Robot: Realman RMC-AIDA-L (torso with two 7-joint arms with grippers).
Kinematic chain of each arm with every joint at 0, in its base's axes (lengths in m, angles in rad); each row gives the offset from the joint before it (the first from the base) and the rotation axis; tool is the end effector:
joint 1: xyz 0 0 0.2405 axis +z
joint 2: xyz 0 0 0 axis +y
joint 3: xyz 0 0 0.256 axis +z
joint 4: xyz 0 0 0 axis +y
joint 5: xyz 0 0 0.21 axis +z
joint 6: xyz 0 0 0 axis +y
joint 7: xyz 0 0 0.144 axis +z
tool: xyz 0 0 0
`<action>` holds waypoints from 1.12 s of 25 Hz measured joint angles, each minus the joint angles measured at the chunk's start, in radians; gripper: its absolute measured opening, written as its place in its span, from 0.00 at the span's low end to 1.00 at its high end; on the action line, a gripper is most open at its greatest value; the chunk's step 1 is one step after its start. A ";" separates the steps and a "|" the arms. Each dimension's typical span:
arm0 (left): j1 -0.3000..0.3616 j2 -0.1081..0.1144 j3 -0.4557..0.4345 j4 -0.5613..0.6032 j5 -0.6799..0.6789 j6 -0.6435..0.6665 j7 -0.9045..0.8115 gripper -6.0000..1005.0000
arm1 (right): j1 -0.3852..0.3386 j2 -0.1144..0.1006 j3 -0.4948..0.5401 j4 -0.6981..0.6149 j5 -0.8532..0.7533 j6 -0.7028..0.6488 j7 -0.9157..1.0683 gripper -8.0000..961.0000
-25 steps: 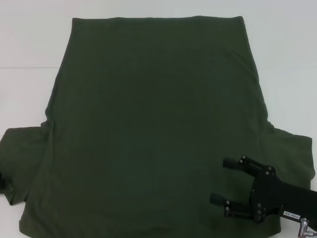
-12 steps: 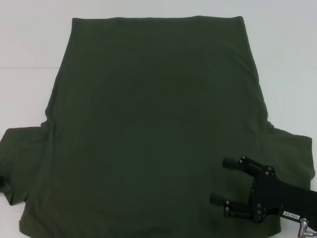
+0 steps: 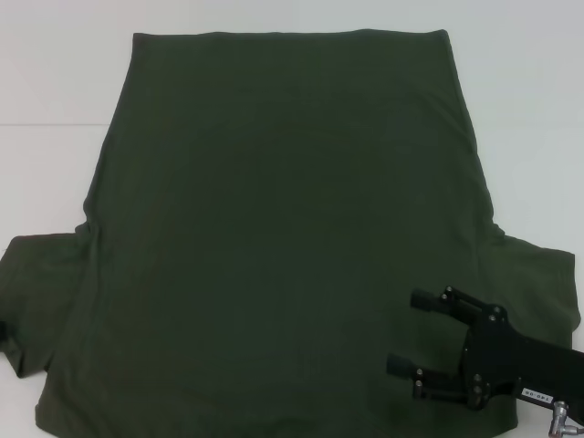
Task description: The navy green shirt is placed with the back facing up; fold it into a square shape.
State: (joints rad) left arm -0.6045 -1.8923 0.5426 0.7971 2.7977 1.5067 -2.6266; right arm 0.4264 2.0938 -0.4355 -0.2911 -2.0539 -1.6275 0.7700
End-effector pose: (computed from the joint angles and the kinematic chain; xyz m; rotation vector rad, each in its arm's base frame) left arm -0.3605 0.3385 0.1075 -1.8138 -1.9586 0.1305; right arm 0.2959 0.2584 -0.0448 -2.5963 0.3812 0.9183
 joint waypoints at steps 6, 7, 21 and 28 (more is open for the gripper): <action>-0.002 0.001 -0.002 0.000 -0.002 -0.005 -0.001 0.07 | 0.000 0.000 0.000 0.000 0.000 0.000 0.000 0.98; -0.002 0.001 -0.002 0.000 -0.003 -0.006 -0.001 0.07 | 0.000 0.000 0.000 0.000 0.000 0.000 0.000 0.98; -0.008 -0.002 -0.001 -0.013 0.000 -0.010 -0.006 0.33 | 0.003 0.000 0.000 -0.002 0.000 -0.001 0.000 0.98; -0.022 0.010 -0.002 -0.051 -0.001 -0.008 -0.014 0.34 | 0.003 0.000 0.000 -0.002 0.000 0.000 0.000 0.98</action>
State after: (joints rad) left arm -0.6264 -1.8825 0.5404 0.7465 2.7966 1.4989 -2.6405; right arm 0.4297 2.0937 -0.4356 -0.2931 -2.0539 -1.6280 0.7700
